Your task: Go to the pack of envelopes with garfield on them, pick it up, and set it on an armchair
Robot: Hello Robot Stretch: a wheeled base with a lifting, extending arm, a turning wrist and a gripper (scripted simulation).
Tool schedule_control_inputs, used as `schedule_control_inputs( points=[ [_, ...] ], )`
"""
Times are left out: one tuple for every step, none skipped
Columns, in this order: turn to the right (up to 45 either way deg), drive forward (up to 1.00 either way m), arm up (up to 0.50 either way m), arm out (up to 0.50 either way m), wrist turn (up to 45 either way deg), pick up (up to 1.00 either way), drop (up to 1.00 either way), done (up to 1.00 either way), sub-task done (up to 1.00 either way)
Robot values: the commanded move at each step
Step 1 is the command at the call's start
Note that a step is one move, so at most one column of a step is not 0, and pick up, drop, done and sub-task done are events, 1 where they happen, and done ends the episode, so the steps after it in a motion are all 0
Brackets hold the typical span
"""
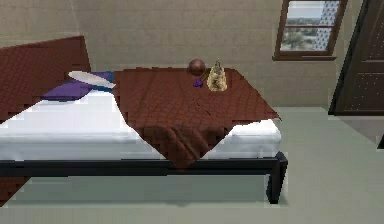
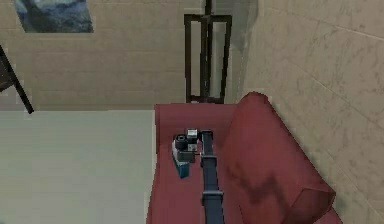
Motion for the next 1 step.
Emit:
schedule_control_inputs(
  points=[
    [0.0,0.0,0.0,0.0,0.0,0.0,0.0,1.0,0.0]
  ],
)
